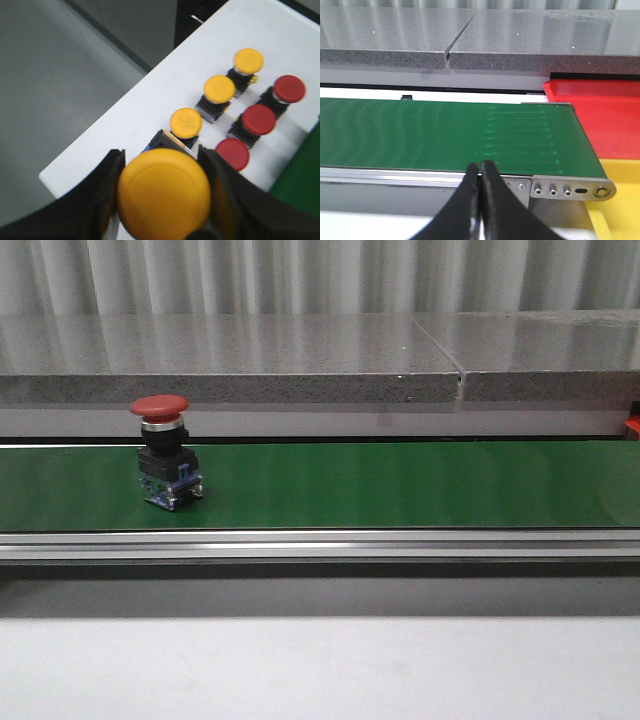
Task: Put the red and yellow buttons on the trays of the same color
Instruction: 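Grasp the yellow button with the left gripper and set it on the belt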
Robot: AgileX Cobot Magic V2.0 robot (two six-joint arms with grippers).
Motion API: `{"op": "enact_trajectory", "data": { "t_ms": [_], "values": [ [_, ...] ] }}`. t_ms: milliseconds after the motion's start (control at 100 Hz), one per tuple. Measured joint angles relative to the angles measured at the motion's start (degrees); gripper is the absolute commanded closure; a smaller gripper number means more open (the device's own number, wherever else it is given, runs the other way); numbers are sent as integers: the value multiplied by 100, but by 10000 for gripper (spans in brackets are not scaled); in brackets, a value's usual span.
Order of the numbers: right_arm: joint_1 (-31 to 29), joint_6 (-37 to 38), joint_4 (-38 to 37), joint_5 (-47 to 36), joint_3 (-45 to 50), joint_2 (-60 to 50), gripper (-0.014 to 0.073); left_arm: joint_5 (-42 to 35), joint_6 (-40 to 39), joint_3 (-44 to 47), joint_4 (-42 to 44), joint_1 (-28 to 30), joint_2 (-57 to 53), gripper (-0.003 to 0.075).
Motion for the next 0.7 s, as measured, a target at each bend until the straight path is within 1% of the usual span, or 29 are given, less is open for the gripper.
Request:
{"op": "enact_trajectory", "data": {
  "t_ms": [170, 360, 510, 700],
  "values": [
    [0, 0, 0, 0, 0, 0, 685, 225, 358, -215, -118, -728, 21, 741],
    [0, 0, 0, 0, 0, 0, 685, 385, 607, -746, -274, -1474, 564, 741],
    [0, 0, 0, 0, 0, 0, 685, 823, 780, -1298, -367, -1865, 1255, 741],
    [0, 0, 0, 0, 0, 0, 685, 978, 868, -1828, -525, -2163, 2013, 741]
  ]
}}
